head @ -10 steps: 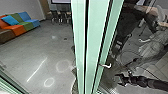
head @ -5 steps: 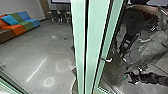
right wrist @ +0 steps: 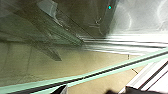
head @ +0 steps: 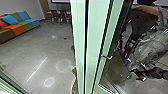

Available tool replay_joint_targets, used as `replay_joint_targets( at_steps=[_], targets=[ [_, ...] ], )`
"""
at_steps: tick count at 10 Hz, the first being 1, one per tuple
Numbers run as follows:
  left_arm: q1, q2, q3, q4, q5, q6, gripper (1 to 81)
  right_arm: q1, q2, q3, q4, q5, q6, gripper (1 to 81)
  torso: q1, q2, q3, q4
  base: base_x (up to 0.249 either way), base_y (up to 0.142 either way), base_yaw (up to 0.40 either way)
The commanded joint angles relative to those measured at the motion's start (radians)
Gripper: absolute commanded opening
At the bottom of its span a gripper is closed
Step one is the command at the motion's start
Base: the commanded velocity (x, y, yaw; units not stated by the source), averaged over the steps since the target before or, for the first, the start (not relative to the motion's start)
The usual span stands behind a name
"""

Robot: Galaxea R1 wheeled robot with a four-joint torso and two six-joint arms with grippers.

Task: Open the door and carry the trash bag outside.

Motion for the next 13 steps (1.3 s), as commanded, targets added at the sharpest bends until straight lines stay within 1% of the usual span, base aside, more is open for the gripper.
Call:
replay_joint_targets(
  at_steps=[1,2,3,4,5,6,7,9,11,13],
  targets=[
    [-0.010,0.004,0.012,0.010,0.081,0.004,1.0,0.223,-0.067,-0.020,0.000,-0.134,-0.100,81.1,0.000,0.000,0.000,0.000,0.000,0.000,0.000],
    [-0.010,0.005,0.014,0.010,0.081,0.004,1.0,0.232,-0.067,-0.020,0.002,-0.156,-0.129,81.1,0.000,0.000,0.000,0.000,0.000,0.000,0.000],
    [-0.010,0.005,0.015,0.010,0.081,0.005,1.0,0.229,-0.064,-0.026,0.000,-0.158,-0.166,81.1,0.000,0.000,0.000,0.000,0.000,0.000,0.000],
    [-0.010,0.005,0.015,0.010,0.081,0.005,1.0,0.211,-0.050,-0.044,-0.021,-0.158,-0.199,81.1,0.000,0.000,0.000,0.000,0.000,0.000,0.000],
    [-0.010,0.005,0.015,0.010,0.081,0.005,1.0,0.201,-0.043,-0.086,-0.043,-0.158,-0.233,81.1,0.000,0.000,0.000,0.000,0.000,0.000,0.000],
    [-0.010,0.005,0.015,0.010,0.081,0.005,1.0,0.204,-0.046,-0.103,-0.077,-0.158,-0.256,81.1,0.000,0.000,0.000,0.000,0.000,0.000,0.000],
    [-0.010,0.008,0.015,0.010,0.080,0.005,1.0,0.198,-0.044,-0.109,-0.170,-0.159,-0.285,81.1,0.000,0.000,0.000,0.000,0.000,0.000,0.000],
    [-0.010,0.010,0.015,0.010,0.080,0.005,1.0,0.172,-0.038,-0.117,-0.334,-0.161,-0.286,81.1,0.000,0.000,0.000,0.000,0.000,0.000,0.000],
    [-0.010,0.011,0.015,0.008,0.080,0.005,1.0,0.151,-0.038,-0.084,-0.445,-0.188,-0.276,81.1,0.000,0.000,0.000,0.000,0.000,0.000,0.000],
    [-0.010,0.015,0.015,0.008,0.080,0.005,1.0,0.135,-0.043,-0.063,-0.475,-0.191,-0.276,81.1,0.000,0.000,0.000,0.000,0.000,0.000,0.000]
  ],
)
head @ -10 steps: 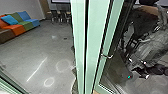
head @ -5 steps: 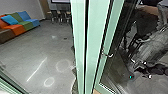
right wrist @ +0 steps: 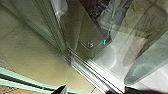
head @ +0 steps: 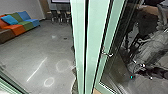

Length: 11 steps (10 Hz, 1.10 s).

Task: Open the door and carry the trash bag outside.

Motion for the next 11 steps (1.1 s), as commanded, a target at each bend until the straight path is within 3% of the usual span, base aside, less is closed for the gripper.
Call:
replay_joint_targets(
  at_steps=[1,6,9,11],
  targets=[
    [-0.010,0.011,0.012,0.008,0.080,0.005,1.0,0.140,-0.063,0.021,-0.156,-0.044,-0.013,81.1,0.000,0.000,0.000,0.000,0.000,0.000,0.000],
    [-0.010,0.017,0.012,0.009,0.079,0.008,1.0,0.243,-0.240,0.205,-0.167,-0.070,-0.009,81.1,0.000,0.000,0.000,0.000,0.000,0.000,0.000],
    [-0.010,0.017,0.013,0.009,0.076,0.008,1.0,0.330,-0.252,0.259,-0.177,-0.152,-0.019,81.1,0.000,0.000,0.000,0.000,0.000,0.000,0.000],
    [-0.010,0.017,0.013,0.009,0.074,0.008,1.0,0.372,-0.247,0.256,-0.224,-0.185,-0.022,81.1,0.000,0.000,0.000,0.000,0.000,0.000,0.000]
  ],
)
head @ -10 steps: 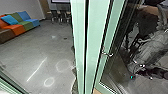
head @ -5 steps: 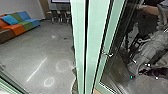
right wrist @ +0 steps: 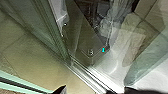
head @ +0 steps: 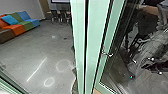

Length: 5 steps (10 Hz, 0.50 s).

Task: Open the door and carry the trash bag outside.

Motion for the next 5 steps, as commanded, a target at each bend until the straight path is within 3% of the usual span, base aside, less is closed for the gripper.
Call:
replay_joint_targets(
  at_steps=[1,5],
  targets=[
    [-0.012,0.008,0.019,0.009,0.081,0.001,1.0,0.222,-0.044,-0.050,-0.249,-0.048,-0.041,81.1,0.000,0.000,0.000,0.000,0.000,0.000,0.000],
    [-0.012,0.002,0.030,0.008,0.078,0.000,1.0,0.264,-0.007,-0.124,-0.329,-0.083,-0.099,81.1,0.000,0.000,0.000,0.000,0.000,0.000,0.000]
  ],
)
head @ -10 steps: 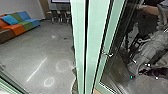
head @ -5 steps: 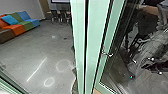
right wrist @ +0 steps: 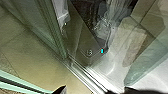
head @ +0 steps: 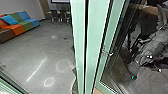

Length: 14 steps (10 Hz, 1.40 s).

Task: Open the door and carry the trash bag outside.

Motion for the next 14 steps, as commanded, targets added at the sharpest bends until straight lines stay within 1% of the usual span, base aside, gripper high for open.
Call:
replay_joint_targets(
  at_steps=[1,3,5,8,12,14],
  targets=[
    [-0.014,0.009,0.014,0.008,0.080,0.000,1.0,0.223,-0.026,-0.159,-0.337,-0.008,-0.089,81.1,0.000,0.000,0.000,0.000,0.000,0.000,0.000],
    [-0.012,0.008,0.014,0.008,0.080,-0.002,1.0,0.223,-0.014,-0.266,-0.338,0.012,-0.129,81.1,0.000,0.000,0.000,0.000,0.000,0.000,0.000],
    [-0.014,0.011,0.014,0.006,0.080,-0.002,1.0,0.223,0.001,-0.332,-0.338,0.030,-0.162,81.1,0.000,0.000,0.000,0.000,0.000,0.000,0.000],
    [-0.012,0.014,0.014,0.008,0.080,-0.002,1.0,0.211,0.003,-0.360,-0.335,0.045,-0.178,81.1,0.000,0.000,0.000,0.000,0.000,0.000,0.000],
    [-0.012,0.014,0.014,0.008,0.081,-0.002,1.0,0.205,0.001,-0.357,-0.324,0.044,-0.178,81.1,0.000,0.000,0.000,0.000,0.000,0.000,0.000],
    [-0.014,0.014,0.016,0.008,0.080,-0.002,1.0,0.181,0.003,-0.349,-0.312,0.044,-0.176,81.1,0.000,0.000,0.000,0.000,0.000,0.000,0.000]
  ],
)
